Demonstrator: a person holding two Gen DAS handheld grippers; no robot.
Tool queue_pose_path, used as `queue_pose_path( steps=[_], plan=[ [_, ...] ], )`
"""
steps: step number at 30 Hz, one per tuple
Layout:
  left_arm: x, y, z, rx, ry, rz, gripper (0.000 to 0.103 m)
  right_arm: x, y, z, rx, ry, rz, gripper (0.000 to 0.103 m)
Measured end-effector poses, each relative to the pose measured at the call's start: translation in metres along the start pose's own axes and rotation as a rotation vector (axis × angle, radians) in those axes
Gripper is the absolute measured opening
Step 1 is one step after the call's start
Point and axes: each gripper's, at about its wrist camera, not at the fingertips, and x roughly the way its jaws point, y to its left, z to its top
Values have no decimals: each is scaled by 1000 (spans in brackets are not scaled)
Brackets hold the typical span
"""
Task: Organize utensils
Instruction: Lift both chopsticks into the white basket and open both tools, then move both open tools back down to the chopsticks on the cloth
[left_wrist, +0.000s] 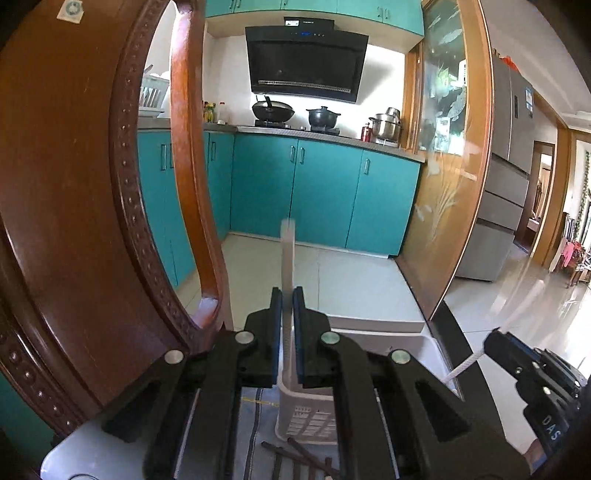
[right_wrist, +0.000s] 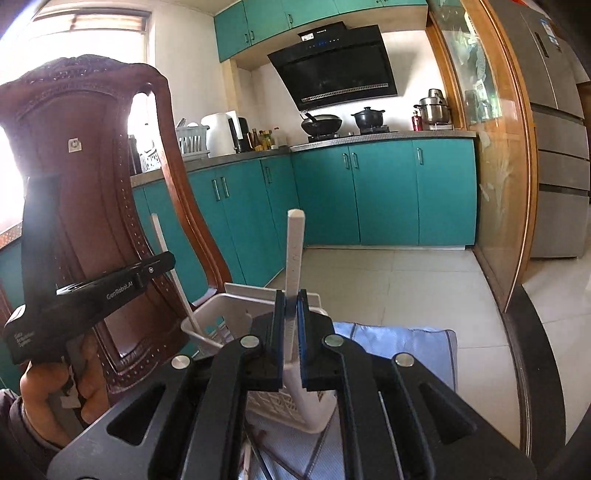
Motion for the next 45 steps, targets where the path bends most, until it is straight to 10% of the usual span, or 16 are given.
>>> queue_pose_path(
  steps=[7, 14, 26, 45],
  plan=[
    [-9, 1, -2, 16, -20, 5, 26, -25, -10, -2, 30, -63, 8, 43],
    [-44, 13, -13, 36, -96, 9, 37, -74, -3, -19, -56, -165, 80, 49],
    [-53, 62, -46, -37, 58, 34, 37, 16, 22, -112, -164, 474, 173, 40],
    [-27, 55, -65, 26, 211, 58, 40, 49, 23, -147, -117, 681, 111, 6]
  ],
)
